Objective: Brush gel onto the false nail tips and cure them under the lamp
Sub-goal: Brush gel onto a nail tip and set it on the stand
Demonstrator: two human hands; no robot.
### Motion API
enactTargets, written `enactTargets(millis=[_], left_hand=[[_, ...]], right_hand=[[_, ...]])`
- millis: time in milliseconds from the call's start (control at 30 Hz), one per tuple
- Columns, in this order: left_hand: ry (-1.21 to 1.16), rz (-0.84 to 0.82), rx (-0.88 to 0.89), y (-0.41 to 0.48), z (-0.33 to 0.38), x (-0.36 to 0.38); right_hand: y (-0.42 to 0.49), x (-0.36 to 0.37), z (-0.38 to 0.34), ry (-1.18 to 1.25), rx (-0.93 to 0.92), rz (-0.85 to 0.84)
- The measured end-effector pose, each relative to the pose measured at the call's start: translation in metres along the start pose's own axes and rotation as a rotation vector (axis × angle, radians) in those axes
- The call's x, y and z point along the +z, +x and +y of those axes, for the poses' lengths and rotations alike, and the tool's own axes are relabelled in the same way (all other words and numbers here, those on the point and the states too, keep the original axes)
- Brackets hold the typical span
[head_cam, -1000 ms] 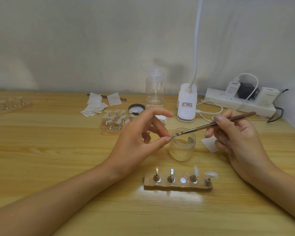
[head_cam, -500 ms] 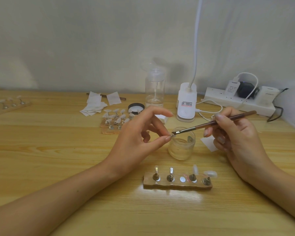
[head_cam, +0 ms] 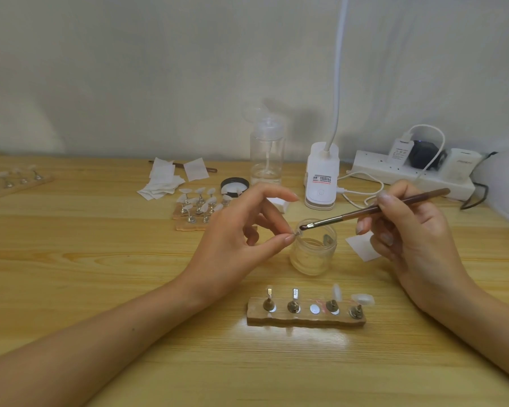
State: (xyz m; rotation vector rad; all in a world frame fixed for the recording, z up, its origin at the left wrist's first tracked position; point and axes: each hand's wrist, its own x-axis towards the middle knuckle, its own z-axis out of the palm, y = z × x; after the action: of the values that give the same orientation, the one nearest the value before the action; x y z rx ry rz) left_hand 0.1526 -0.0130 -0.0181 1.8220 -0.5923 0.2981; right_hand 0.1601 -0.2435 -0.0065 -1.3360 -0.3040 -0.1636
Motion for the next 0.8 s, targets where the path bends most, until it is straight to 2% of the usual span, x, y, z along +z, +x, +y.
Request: enactTargets(millis=[800], left_hand=[[-0.001,0.006,-0.004,0.0003,-0.0005,0.0002]], right_hand=[[0.0008,-0.0012,0.0012,-0.015,0.01,0.037]])
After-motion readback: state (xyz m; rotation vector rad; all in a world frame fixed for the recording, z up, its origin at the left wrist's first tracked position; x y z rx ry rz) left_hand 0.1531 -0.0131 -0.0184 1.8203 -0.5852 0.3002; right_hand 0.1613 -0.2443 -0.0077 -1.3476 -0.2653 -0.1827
